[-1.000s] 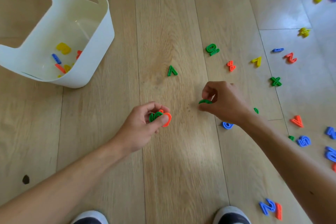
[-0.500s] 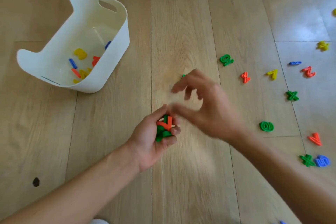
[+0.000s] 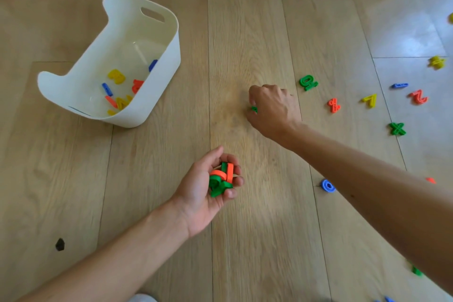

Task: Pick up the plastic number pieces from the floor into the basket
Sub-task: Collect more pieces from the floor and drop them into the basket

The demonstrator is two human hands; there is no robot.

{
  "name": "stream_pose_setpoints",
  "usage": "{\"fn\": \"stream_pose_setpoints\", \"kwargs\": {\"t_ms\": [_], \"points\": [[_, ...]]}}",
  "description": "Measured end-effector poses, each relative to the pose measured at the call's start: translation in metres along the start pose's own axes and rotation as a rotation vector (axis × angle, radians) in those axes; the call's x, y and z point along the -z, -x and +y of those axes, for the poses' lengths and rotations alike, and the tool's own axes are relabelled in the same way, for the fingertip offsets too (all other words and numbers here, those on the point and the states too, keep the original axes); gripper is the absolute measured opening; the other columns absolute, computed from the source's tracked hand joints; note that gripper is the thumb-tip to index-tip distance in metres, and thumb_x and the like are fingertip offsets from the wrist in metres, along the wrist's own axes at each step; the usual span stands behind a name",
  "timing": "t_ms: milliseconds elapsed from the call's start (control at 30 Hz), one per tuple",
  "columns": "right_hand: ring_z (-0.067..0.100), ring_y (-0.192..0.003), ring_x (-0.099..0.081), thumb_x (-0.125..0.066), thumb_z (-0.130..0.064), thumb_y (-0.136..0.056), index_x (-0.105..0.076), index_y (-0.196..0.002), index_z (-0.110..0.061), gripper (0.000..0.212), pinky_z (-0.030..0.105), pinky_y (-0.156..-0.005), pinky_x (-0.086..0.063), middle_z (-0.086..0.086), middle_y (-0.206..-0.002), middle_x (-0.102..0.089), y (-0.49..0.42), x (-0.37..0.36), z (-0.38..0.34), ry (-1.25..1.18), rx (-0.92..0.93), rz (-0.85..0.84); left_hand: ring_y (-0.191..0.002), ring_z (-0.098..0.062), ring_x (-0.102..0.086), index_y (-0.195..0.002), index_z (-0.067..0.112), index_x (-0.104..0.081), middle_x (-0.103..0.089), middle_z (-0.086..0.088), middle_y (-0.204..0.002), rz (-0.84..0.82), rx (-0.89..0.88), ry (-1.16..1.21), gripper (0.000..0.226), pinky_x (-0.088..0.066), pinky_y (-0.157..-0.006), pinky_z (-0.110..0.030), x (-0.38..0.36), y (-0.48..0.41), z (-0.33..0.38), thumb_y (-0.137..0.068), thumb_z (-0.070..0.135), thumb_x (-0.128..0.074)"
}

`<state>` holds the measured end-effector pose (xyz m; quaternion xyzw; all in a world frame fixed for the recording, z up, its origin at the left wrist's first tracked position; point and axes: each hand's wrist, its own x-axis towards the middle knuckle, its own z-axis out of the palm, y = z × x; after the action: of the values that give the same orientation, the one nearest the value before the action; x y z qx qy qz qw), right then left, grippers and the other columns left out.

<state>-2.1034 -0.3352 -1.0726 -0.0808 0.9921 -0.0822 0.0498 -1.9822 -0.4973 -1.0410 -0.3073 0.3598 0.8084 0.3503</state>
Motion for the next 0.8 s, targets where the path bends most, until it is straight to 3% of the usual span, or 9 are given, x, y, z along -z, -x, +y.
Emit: {"fn": "stream_pose_setpoints", "kwargs": {"t_ms": [100,167,233,300,400,533,600,700,800], "points": [[0.025,-0.080,-0.065,-0.064,-0.017,-0.084,-0.062,-0.101,-0.014,0.017,0.034,-0.063,-0.049,0.003,-0.092,-0.067,0.008,0.015,-0.002,-0.070,-0.042,-0.057,-0.066,-0.020,-0.060,-0.087,0.007,-0.068,-0.061,-0.013,-0.081,0.029,-0.004,-0.015,0.033,-0.044,-0.041,-0.022,-0.001,0.000,-0.001,-0.090,0.037,-0.054],[0.017,-0.076,-0.066,-0.072,-0.014,-0.077,-0.064,-0.096,-0.015,0.020,0.034,-0.065,-0.055,-0.002,-0.084,-0.069,0.024,0.034,-0.009,-0.413,-0.059,-0.079,-0.069,-0.022,-0.062,-0.090,0.005,-0.070,-0.063,-0.014,-0.083,0.032,-0.008,-0.013,0.039,-0.046,-0.042,-0.023,-0.001,0.000,-0.001,-0.091,0.041,-0.053],[0.008,-0.067,-0.066,-0.075,-0.012,-0.071,-0.064,-0.087,-0.017,0.020,0.021,-0.059,-0.051,-0.005,-0.073,-0.069,0.053,0.056,-0.025,-0.748,0.039,-0.108,-0.071,-0.021,-0.064,-0.094,0.004,-0.071,-0.064,-0.013,-0.083,-0.006,-0.009,0.018,0.047,-0.049,-0.045,-0.025,-0.003,0.001,-0.001,-0.091,0.047,-0.053],[0.006,-0.067,-0.065,-0.075,-0.015,-0.071,-0.064,-0.086,-0.019,0.019,0.015,-0.058,-0.047,-0.008,-0.071,-0.068,0.088,0.064,-0.043,-0.808,0.145,-0.164,-0.071,-0.016,-0.063,-0.090,0.010,-0.073,-0.064,-0.006,-0.080,-0.080,-0.036,0.030,0.047,-0.053,-0.054,-0.025,-0.005,0.002,-0.002,-0.093,0.051,-0.050],[0.005,-0.073,-0.061,-0.075,-0.016,-0.075,-0.063,-0.087,-0.024,0.019,0.020,-0.066,-0.049,-0.012,-0.073,-0.064,0.131,0.061,-0.055,-0.725,0.144,-0.172,-0.066,-0.008,-0.059,-0.078,0.017,-0.072,-0.058,0.001,-0.074,-0.094,-0.076,-0.040,0.042,-0.052,-0.060,-0.022,-0.004,0.000,-0.012,-0.101,0.038,-0.043],[0.008,-0.087,-0.063,-0.072,-0.026,-0.081,-0.064,-0.089,-0.025,0.012,0.011,-0.076,-0.039,-0.014,-0.084,-0.065,0.159,0.058,-0.018,-0.799,0.016,0.070,-0.052,-0.008,-0.046,-0.086,0.013,-0.064,-0.051,-0.002,-0.072,-0.087,-0.007,-0.103,0.025,-0.037,-0.038,-0.018,0.001,0.004,-0.029,-0.095,0.035,-0.058],[0.006,-0.084,-0.060,-0.075,-0.024,-0.081,-0.062,-0.091,-0.024,0.016,0.013,-0.074,-0.039,-0.015,-0.090,-0.062,0.164,0.048,0.022,-0.627,-0.139,0.157,-0.050,-0.008,-0.045,-0.078,0.014,-0.062,-0.053,-0.002,-0.075,-0.085,0.061,-0.080,0.027,-0.032,-0.032,-0.017,0.005,0.006,-0.034,-0.090,0.039,-0.063],[0.015,-0.093,-0.058,-0.073,-0.027,-0.086,-0.062,-0.103,-0.023,0.021,0.031,-0.079,-0.044,-0.007,-0.107,-0.054,0.175,0.025,0.075,-0.255,-0.330,-0.042,-0.049,-0.009,-0.046,-0.077,0.013,-0.060,-0.053,-0.004,-0.076,-0.079,0.119,-0.095,0.026,-0.030,-0.031,-0.017,0.004,0.009,-0.043,-0.088,0.036,-0.063],[0.019,-0.094,-0.057,-0.069,-0.029,-0.089,-0.063,-0.100,-0.022,0.015,0.031,-0.075,-0.042,-0.003,-0.105,-0.055,0.185,0.008,0.092,-0.125,-0.317,-0.081,-0.048,-0.011,-0.047,-0.079,0.011,-0.060,-0.055,-0.006,-0.075,-0.055,0.164,-0.136,0.024,-0.028,-0.031,-0.017,-0.004,0.012,-0.049,-0.085,0.034,-0.063]]}}
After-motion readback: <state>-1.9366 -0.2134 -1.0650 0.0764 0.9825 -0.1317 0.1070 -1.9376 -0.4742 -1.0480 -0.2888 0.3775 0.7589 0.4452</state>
